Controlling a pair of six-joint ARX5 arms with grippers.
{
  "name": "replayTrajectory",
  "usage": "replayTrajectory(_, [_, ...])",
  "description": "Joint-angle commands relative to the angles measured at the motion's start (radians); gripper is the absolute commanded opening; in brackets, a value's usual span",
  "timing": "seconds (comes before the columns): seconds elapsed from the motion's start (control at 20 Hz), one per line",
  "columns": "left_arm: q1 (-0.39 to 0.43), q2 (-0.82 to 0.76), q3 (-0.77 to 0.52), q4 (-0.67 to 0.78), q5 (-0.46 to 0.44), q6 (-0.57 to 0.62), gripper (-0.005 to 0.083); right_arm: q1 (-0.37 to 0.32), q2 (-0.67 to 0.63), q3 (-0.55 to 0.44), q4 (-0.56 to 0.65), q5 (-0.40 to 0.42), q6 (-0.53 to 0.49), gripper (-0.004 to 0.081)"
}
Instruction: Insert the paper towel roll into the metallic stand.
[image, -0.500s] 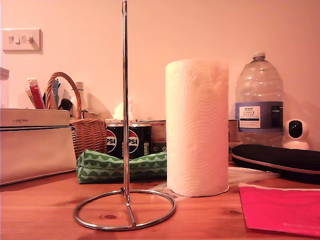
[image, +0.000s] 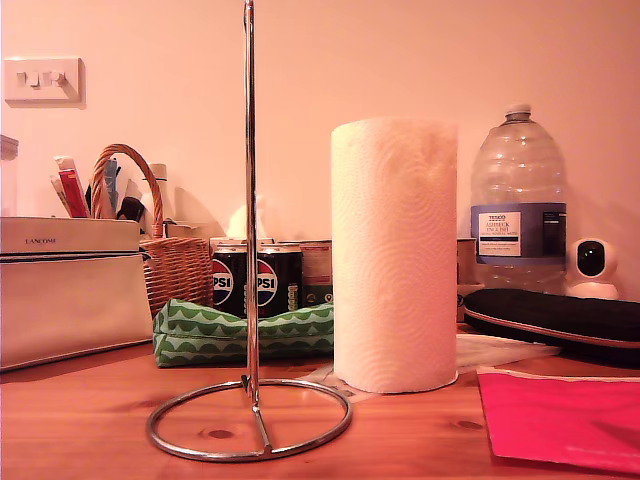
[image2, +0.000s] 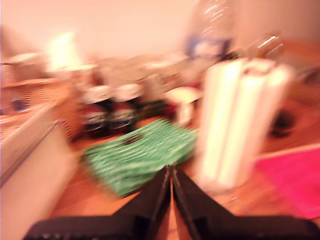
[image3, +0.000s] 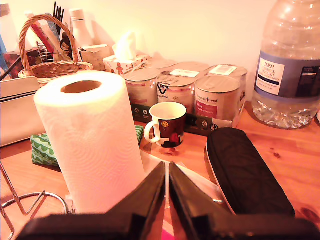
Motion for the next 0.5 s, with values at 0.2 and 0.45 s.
replayTrajectory(0.2, [-0.043, 0.069, -0.01, 0.013, 0.029, -0.024, -0.0019, 0.004, 0.006, -0.013, 0.012, -0.001, 0.002, -0.0011])
replayTrajectory(0.45, [-0.159, 0.146, -0.032, 0.09, 0.027, -0.03, -0.0019, 0.004, 0.007, -0.013, 0.012, -0.001, 0.001, -0.0011])
